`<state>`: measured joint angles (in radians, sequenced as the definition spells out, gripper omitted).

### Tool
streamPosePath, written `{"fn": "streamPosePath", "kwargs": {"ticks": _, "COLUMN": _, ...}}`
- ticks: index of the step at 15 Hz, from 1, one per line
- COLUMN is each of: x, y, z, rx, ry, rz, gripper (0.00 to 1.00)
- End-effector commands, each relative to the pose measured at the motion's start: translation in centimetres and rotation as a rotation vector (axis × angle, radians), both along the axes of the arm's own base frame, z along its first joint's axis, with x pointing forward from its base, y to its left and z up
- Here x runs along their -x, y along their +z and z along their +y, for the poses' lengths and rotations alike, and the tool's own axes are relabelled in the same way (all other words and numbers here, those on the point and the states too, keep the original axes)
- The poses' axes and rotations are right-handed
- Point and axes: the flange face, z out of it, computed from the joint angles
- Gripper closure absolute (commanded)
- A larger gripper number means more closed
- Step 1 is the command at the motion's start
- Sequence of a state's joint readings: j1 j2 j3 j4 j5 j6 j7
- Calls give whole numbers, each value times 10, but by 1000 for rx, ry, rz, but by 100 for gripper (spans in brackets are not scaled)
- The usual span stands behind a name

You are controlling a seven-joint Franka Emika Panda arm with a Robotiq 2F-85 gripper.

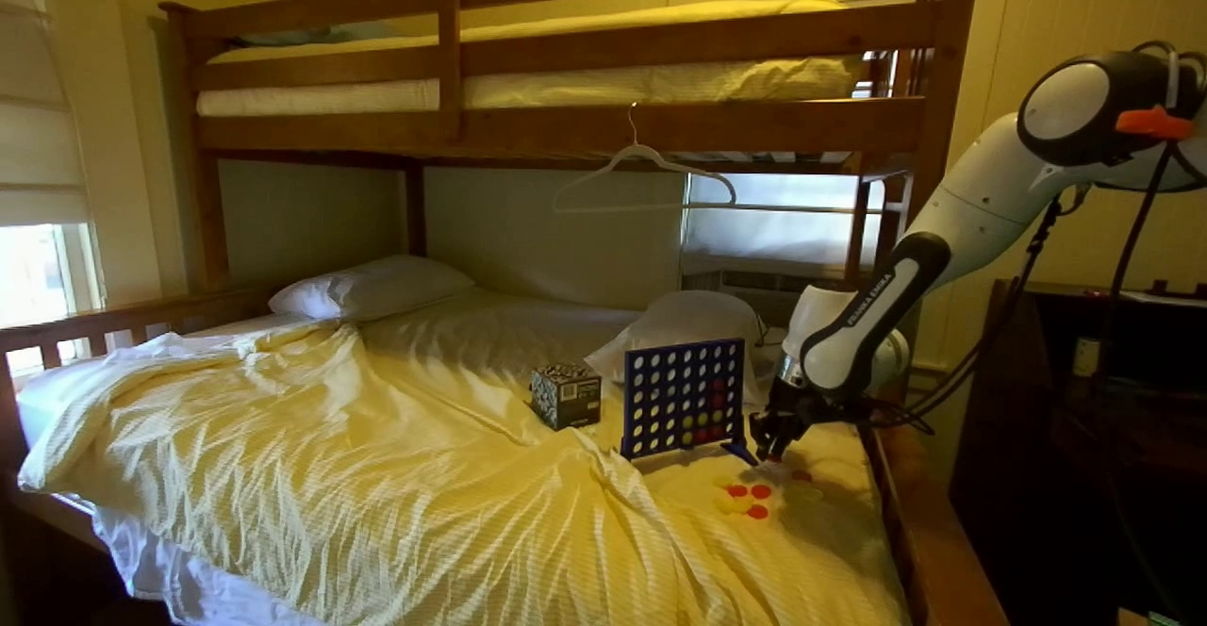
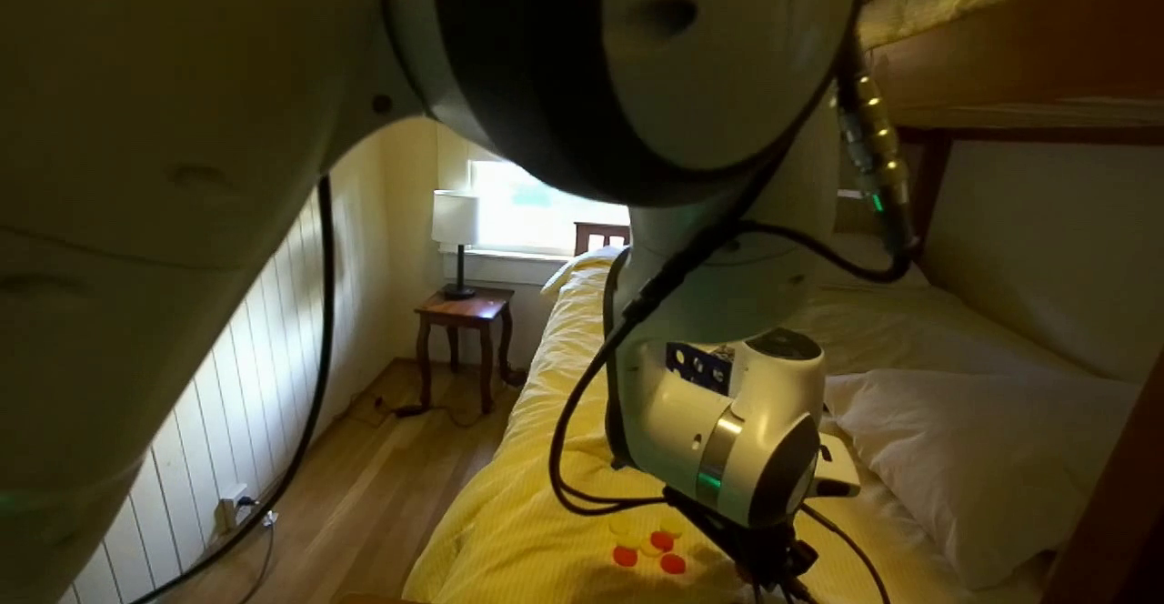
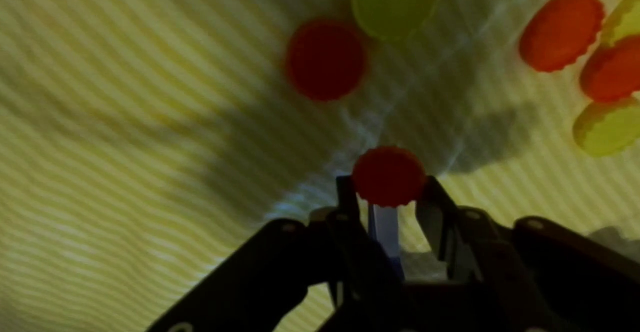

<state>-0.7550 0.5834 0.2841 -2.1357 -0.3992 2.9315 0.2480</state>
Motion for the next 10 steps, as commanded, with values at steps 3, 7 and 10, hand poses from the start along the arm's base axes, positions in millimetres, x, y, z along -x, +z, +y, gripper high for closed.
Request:
{"fn": "streamPosePath", "kwargs": {"ticks": 3, "x": -14, "y": -2, "z": -2, "rx": -1, "ry": 30, "rz": 3, "gripper": 21}}
{"fn": "streamPosePath", "kwargs": {"ticks": 7, "x": -14, "y": -7, "z": -5, "rx": 9, "ry": 48, "rz": 19, "gripper": 0}}
{"fn": "streamPosePath", "kwargs": {"ticks": 10, "x": -13, "y": -10, "z": -6, "rx": 18, "ry": 60, "rz": 31, "gripper": 0}}
